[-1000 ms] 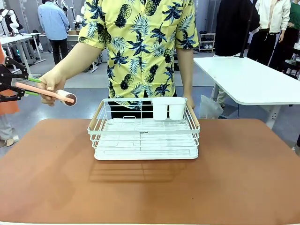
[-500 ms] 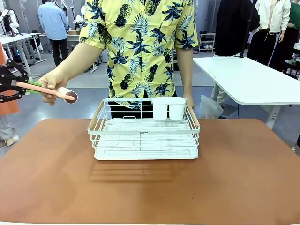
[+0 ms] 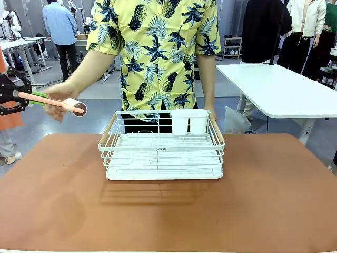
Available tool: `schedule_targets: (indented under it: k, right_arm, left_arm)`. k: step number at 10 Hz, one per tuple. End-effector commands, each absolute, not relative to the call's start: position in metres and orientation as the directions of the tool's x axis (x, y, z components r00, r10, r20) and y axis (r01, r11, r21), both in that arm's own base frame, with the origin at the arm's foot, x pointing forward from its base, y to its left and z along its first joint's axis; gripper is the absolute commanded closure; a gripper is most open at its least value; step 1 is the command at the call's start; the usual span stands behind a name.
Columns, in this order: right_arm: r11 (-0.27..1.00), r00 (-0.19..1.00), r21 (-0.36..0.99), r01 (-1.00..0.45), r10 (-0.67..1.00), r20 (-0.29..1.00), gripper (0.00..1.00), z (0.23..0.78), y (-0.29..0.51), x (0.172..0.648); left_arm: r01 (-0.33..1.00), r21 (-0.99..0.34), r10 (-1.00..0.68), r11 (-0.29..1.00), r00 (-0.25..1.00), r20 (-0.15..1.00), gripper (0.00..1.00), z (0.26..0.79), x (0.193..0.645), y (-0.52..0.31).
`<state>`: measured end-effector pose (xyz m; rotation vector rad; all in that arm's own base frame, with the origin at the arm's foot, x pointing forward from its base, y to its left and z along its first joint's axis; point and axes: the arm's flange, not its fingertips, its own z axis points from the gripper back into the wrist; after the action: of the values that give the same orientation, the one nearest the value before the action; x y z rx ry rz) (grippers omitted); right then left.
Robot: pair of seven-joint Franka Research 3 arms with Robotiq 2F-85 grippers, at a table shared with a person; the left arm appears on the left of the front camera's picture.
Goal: Clean the table.
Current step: Pick up the Lint Roller when the human hands it over, then clean the table with the Lint Roller when the human lifts the Dish drying rack.
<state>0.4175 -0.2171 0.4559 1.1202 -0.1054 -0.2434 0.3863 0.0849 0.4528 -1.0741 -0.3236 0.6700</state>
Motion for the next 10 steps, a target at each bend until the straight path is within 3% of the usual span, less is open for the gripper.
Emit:
schedule_targets:
  k: [1, 10]
  right_arm:
    - [0.416, 0.967, 0.898, 0.142, -0.254, -0.035, 0.00, 0.4579, -0.2167, 0.4174]
    - [0.416, 0.967, 0.898, 0.142, -0.254, -0.035, 0.00, 0.4579, -0.2167, 0.4174]
  left_arm:
    - [-0.344, -0.887, 0.647, 0.307, 0.759, -0.071, 0.93, 0.4529, 0.3864, 0.0851]
    - [-0.344, -0.887, 0.647, 0.307, 0.759, -0.071, 0.93, 0.4529, 0.3864, 0.0851]
